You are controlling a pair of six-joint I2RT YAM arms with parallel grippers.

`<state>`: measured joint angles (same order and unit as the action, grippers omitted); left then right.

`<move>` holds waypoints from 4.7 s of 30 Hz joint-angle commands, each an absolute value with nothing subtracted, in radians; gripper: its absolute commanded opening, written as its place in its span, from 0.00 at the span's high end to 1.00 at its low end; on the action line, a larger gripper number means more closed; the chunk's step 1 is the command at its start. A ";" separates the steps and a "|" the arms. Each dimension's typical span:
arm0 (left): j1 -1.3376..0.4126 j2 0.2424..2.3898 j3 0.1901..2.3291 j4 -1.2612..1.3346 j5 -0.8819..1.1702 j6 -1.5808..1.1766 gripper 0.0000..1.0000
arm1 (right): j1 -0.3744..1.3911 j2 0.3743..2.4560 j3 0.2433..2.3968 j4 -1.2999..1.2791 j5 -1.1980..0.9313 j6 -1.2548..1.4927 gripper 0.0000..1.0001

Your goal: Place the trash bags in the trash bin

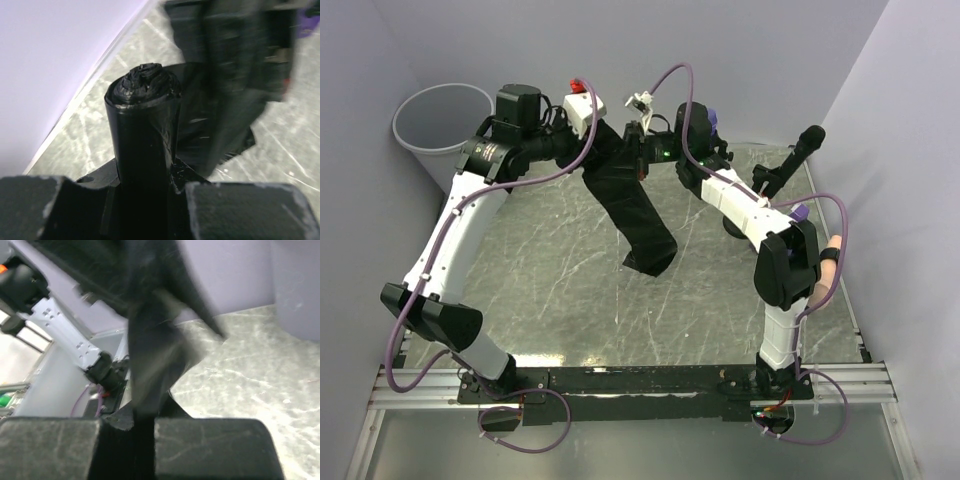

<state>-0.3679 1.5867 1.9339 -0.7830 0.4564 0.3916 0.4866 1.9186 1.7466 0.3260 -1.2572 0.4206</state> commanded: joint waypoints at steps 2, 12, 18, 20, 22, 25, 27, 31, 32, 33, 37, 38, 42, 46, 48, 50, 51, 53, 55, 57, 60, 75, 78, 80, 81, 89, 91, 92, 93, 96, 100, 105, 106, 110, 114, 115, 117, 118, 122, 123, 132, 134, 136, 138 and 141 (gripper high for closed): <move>-0.353 1.555 1.913 -0.631 0.379 0.336 0.99 | 0.437 1.864 1.666 0.700 -1.374 0.720 1.00; -0.348 1.574 1.832 -0.497 0.290 0.206 0.99 | 0.403 1.885 1.718 0.959 -1.437 1.035 1.00; -0.348 1.581 1.755 -0.394 0.204 0.173 0.99 | 0.411 1.861 1.764 1.020 -1.430 1.115 1.00; -0.344 1.600 1.755 -0.370 0.186 0.155 0.99 | 0.425 1.855 1.782 1.019 -1.454 1.115 1.00; -0.336 1.614 1.753 -0.338 0.170 0.129 0.99 | 0.425 1.850 1.778 1.029 -1.460 1.132 1.00; -0.331 1.638 1.756 -0.295 0.175 0.111 0.99 | 0.423 1.856 1.796 1.051 -1.462 1.160 1.00; -0.331 1.667 1.775 -0.284 0.184 0.091 1.00 | 0.423 1.870 1.833 1.081 -1.463 1.204 1.00; -0.331 1.713 1.838 -0.310 0.183 0.092 0.99 | 0.425 1.873 1.887 1.101 -1.465 1.232 1.00; -0.331 1.715 1.835 -0.307 0.173 0.103 0.99 | 0.426 1.870 1.900 1.112 -1.466 1.233 1.00; -0.330 1.715 1.827 -0.299 0.167 0.115 0.99 | 0.428 1.865 1.913 1.109 -1.470 1.229 1.00; -0.311 1.706 1.792 -0.276 0.134 0.118 0.99 | 0.422 1.845 1.881 1.075 -1.500 1.164 1.00; -0.308 1.703 1.780 -0.279 0.112 0.130 0.99 | 0.420 1.838 1.864 1.037 -1.508 1.128 1.00; -0.288 1.686 1.697 -0.354 0.003 0.213 0.99 | 0.405 1.767 1.757 0.737 -1.456 0.805 1.00; -0.236 1.606 1.475 -0.423 -0.161 0.302 0.99 | 0.388 1.712 1.678 0.606 -1.356 0.677 1.00; -0.203 1.560 1.349 -0.439 -0.272 0.316 0.99 | 0.380 1.703 1.681 0.542 -1.324 0.617 1.00; -0.157 1.526 1.252 -0.462 -0.346 0.330 0.99 | 0.376 1.703 1.715 0.412 -1.270 0.539 1.00; -0.132 1.517 1.215 -0.472 -0.391 0.331 1.00 | 0.376 1.704 1.742 0.328 -1.243 0.481 1.00; -0.083 1.494 1.137 -0.477 -0.471 0.307 0.99 | 0.379 1.713 1.807 0.176 -1.183 0.373 1.00; -0.023 1.488 1.085 -0.480 -0.509 0.270 0.99 | 0.388 1.720 1.889 0.015 -1.100 0.255 1.00; 0.044 1.489 1.043 -0.477 -0.518 0.242 0.99 | 0.403 1.729 1.966 -0.141 -0.988 0.145 1.00; 0.126 1.503 0.985 -0.427 -0.523 0.226 0.99 | 0.422 1.703 1.987 -0.174 -0.891 0.046 1.00; 0.272 1.373 0.973 -0.380 -0.156 0.204 0.33 | 0.456 1.670 2.060 -0.075 -0.841 -0.002 1.00; 0.198 1.200 0.927 -0.373 0.066 0.268 0.29 | 0.474 1.675 2.109 -0.077 -0.777 -0.009 1.00; 0.111 1.070 0.873 -0.322 0.156 0.311 0.21 | 0.494 1.648 2.071 -0.025 -0.677 -0.035 1.00; 0.059 1.036 0.850 -0.299 0.182 0.330 0.18 | 0.505 1.628 2.041 -0.006 -0.617 -0.054 1.00; -0.255 1.084 0.867 -0.106 0.476 0.296 0.13 | 0.535 1.687 2.175 0.048 -0.788 -0.031 1.00; -0.267 1.101 0.848 0.024 0.595 0.321 0.12 | 0.534 1.735 2.268 0.028 -0.885 0.035 1.00; -0.281 1.121 0.848 0.076 0.630 0.334 0.11 | 0.534 1.744 2.282 0.043 -0.914 0.079 1.00; -0.293 1.146 0.867 0.092 0.655 0.348 0.10 | 0.535 1.749 2.280 0.064 -0.940 0.107 1.00; -0.321 1.280 0.995 0.068 0.725 0.336 0.09 | 0.554 1.746 2.247 0.110 -1.020 0.121 1.00; -0.327 1.377 1.086 0.116 0.814 0.247 0.09 | 0.575 1.755 2.255 0.112 -1.081 0.129 1.00; -0.357 1.396 1.100 0.069 0.923 0.349 0.08 | 0.578 1.766 2.266 0.112 -1.112 0.133 1.00; -0.365 1.404 1.107 0.052 0.943 0.377 0.08 | 0.578 1.767 2.266 0.113 -1.114 0.133 1.00; -0.396 1.478 1.176 0.011 1.009 0.443 0.08 | 0.578 1.782 2.279 0.132 -1.111 0.158 1.00; -0.448 1.568 1.265 0.020 1.068 0.413 0.16 | 0.581 1.787 2.281 0.138 -1.092 0.160 1.00; -0.465 1.587 1.282 0.023 1.080 0.408 0.22 | 0.580 1.790 2.284 0.132 -1.091 0.150 1.00; -0.489 1.609 1.304 0.020 1.091 0.397 0.39 | 0.578 1.796 2.293 0.123 -1.086 0.127 1.00; -0.495 1.621 1.313 0.008 1.097 0.394 0.47 | 0.575 1.798 2.292 0.123 -1.080 0.118 1.00; -0.486 1.658 1.360 -0.084 1.098 0.354 0.84 | 0.534 1.802 2.238 0.143 -1.025 0.089 1.00; -0.480 1.661 1.367 -0.107 1.089 0.345 0.97 | 0.516 1.802 2.212 0.158 -1.005 0.095 1.00; -0.338 1.695 1.414 -0.619 1.043 0.492 0.99 | 0.370 1.865 1.899 0.036 -0.527 0.009 0.38; -0.301 1.748 1.478 -0.862 1.046 0.610 0.99 | 0.367 1.917 1.939 -0.087 -0.425 -0.052 0.24; -0.278 1.814 1.538 -1.050 1.052 0.713 0.99 | 0.362 1.943 1.979 -0.171 -0.347 -0.037 0.16; -0.273 1.885 1.615 -1.191 1.040 0.739 0.99 | 0.357 1.881 1.929 -0.138 -0.315 -0.067 0.13; -0.272 1.974 1.716 -1.325 1.020 0.739 0.99 | 0.354 1.780 1.839 -0.139 -0.305 -0.162 0.13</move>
